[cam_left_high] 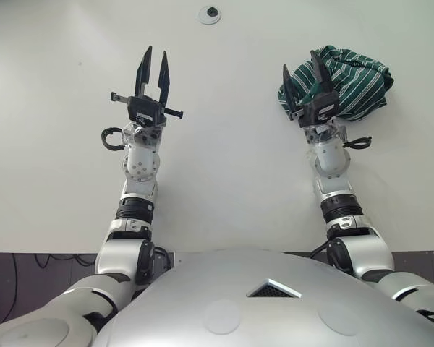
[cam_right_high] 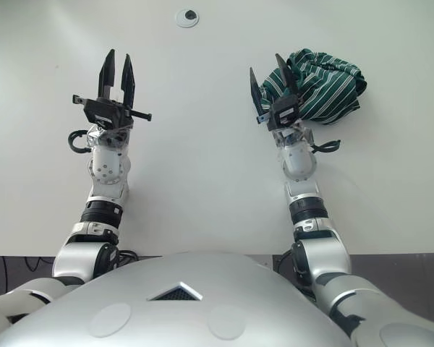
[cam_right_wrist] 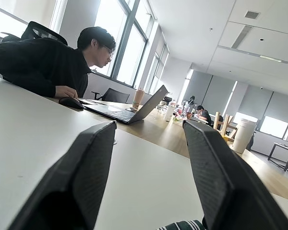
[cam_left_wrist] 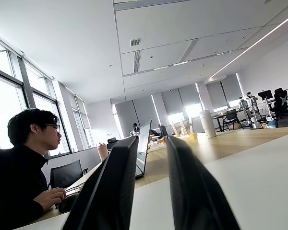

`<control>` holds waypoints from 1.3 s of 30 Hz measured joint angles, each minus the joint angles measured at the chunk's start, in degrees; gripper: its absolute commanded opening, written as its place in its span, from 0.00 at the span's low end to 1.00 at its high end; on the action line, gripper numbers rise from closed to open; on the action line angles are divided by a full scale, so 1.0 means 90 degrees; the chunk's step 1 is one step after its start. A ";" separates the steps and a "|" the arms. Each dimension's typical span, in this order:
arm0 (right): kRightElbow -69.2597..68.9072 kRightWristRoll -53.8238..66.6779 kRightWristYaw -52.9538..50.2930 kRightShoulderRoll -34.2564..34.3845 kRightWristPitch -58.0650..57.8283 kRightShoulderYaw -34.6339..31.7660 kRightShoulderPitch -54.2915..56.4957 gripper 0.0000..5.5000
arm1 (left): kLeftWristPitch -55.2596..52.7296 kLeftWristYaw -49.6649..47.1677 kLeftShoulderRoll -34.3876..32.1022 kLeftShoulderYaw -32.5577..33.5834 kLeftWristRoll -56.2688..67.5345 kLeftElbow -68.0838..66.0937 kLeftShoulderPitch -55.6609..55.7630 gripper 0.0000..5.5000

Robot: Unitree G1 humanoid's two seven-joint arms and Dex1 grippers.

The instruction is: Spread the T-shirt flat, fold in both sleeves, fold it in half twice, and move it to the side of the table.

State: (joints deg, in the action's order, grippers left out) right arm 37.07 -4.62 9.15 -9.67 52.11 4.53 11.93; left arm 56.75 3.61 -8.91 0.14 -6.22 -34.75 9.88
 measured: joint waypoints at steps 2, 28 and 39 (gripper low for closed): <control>0.0000 -0.0007 0.0000 -0.0001 0.0000 -0.0001 0.0000 0.46 | 0.0000 0.0000 0.0000 -0.0002 0.0000 0.0000 0.0000 0.18; -0.1125 -0.0239 -0.0211 -0.1052 -0.1378 -0.0825 -0.0045 0.46 | 0.0005 0.0022 0.0045 -0.0083 -0.0064 -0.0201 0.0166 0.18; -0.1238 -0.0958 0.1737 -0.3110 -0.4010 -0.0703 0.0141 0.46 | 0.0022 0.0014 0.0061 -0.0115 -0.0104 -0.0400 0.0315 0.18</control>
State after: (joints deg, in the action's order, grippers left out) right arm 25.93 -13.24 24.78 -37.67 16.02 -1.80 13.20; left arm 56.94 3.74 -8.36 -0.89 -7.16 -38.35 12.72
